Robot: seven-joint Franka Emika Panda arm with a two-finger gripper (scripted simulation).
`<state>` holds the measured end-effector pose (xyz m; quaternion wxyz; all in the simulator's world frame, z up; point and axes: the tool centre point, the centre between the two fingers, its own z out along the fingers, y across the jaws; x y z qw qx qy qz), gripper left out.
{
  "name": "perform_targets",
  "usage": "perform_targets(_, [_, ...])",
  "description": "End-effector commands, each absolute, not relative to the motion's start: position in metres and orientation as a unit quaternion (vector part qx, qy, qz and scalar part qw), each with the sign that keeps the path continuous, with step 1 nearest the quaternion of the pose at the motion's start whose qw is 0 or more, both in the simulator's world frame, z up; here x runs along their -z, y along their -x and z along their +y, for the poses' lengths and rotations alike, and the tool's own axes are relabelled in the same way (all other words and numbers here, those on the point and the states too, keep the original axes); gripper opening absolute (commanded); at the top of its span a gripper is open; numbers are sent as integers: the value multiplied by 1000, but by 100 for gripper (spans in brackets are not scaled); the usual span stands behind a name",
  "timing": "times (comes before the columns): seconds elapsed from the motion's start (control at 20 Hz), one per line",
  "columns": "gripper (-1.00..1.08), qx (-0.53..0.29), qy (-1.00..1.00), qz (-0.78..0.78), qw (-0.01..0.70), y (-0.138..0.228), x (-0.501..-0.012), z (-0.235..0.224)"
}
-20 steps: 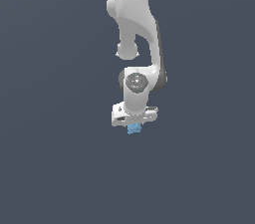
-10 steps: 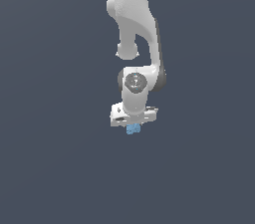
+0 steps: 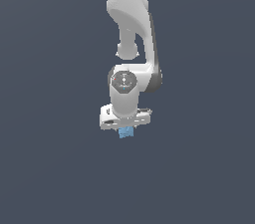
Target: Pick up the object and move it to a goal position.
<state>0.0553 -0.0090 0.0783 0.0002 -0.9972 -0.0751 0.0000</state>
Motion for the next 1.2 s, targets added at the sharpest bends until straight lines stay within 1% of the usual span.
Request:
perform_targets(0.0, [-100,0,997,-75,0,-66,-91,-21])
perform_targets(0.65, [-100,0,997,-75,0,-120,-148,-78])
perform_targets(1.15, [-100,0,997,-75,0,-141,-169,-99])
